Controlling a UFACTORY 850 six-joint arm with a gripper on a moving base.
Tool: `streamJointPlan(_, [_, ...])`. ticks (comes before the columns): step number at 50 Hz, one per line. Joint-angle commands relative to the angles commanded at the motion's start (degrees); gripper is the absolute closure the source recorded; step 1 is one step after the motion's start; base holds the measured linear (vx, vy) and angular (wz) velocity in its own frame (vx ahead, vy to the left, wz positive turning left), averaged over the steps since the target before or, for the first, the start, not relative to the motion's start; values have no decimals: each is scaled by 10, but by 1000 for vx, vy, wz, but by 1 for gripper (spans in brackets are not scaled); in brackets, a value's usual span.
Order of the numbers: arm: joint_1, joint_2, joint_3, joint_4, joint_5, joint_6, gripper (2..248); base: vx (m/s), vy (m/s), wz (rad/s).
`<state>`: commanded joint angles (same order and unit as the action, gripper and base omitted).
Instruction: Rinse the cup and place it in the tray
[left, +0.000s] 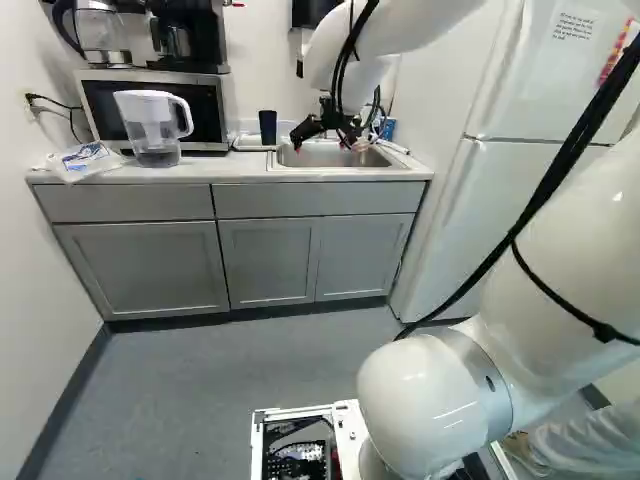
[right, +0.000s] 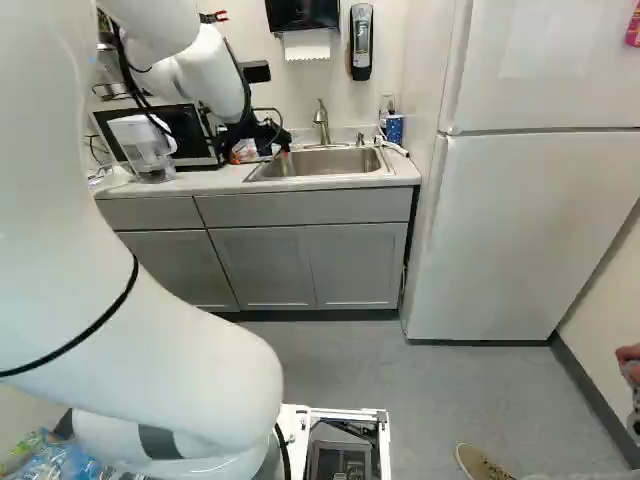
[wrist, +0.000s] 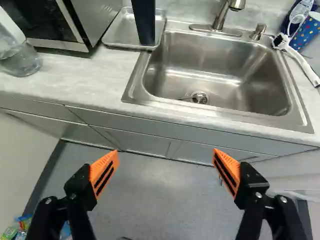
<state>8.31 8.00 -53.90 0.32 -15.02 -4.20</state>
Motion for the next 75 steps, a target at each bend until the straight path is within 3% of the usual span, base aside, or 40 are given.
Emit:
streamJointPlan(29, [-18, 17, 105, -1, 139, 9, 3, 0, 0, 0])
streamJointPlan(75, [-55, 53, 322, -2, 428, 28, 3, 0, 0, 0])
